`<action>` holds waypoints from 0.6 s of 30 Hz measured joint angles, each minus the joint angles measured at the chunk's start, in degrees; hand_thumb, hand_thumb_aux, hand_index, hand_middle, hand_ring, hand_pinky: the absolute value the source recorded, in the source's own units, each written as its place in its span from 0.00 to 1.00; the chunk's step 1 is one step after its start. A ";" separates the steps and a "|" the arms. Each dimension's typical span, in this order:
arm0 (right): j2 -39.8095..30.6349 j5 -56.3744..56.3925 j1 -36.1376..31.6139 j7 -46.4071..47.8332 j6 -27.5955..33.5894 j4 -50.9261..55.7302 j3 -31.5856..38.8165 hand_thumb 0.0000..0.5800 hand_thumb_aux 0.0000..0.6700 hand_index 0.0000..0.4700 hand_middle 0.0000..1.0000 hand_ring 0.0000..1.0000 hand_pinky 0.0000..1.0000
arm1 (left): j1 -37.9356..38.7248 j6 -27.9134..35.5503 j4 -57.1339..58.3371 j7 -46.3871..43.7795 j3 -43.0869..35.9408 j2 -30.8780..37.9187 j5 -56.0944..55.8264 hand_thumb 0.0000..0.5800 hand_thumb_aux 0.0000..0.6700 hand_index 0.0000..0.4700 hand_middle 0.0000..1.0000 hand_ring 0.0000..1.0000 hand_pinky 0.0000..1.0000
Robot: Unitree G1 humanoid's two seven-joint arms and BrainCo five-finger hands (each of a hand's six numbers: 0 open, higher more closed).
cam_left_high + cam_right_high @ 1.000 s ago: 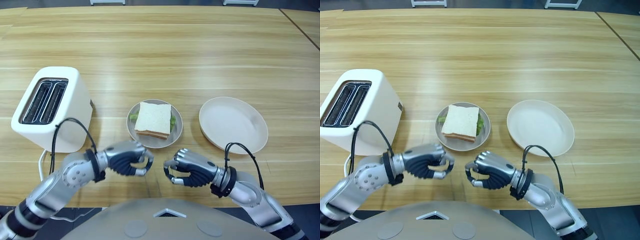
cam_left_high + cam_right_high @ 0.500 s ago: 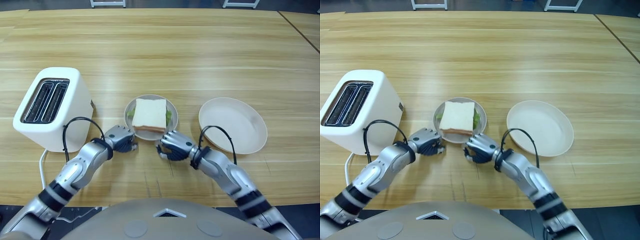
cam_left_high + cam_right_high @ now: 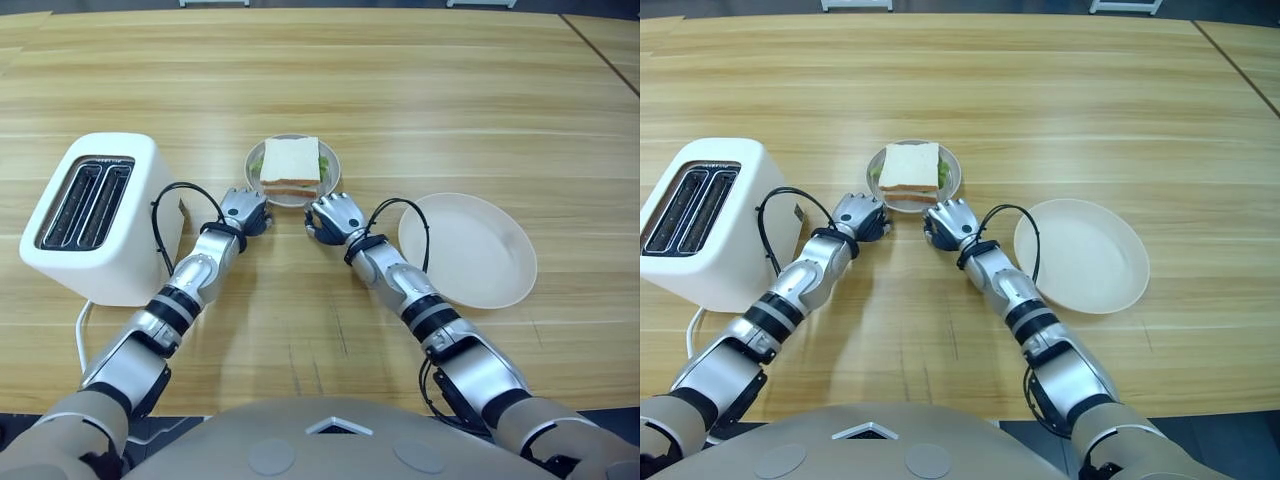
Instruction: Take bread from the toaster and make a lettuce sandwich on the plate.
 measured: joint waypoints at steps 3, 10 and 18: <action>-3.91 1.53 6.48 -0.69 -0.02 -8.76 -1.77 0.02 0.01 0.01 0.00 0.00 0.00 | 8.57 -0.40 -11.73 -1.46 1.69 1.26 -3.03 0.00 0.00 0.00 0.00 0.00 0.00; -8.98 10.61 26.02 -0.74 -3.68 -30.74 -7.82 0.00 0.00 0.00 0.00 0.00 0.00 | 30.26 -4.19 -33.91 -4.85 3.70 5.26 -12.12 0.00 0.00 0.00 0.00 0.00 0.00; -5.44 41.34 39.36 4.79 -16.38 -40.85 -15.43 0.00 0.00 0.00 0.00 0.00 0.00 | 40.99 -27.61 -44.71 1.10 15.96 -2.21 -45.74 0.00 0.00 0.00 0.00 0.00 0.00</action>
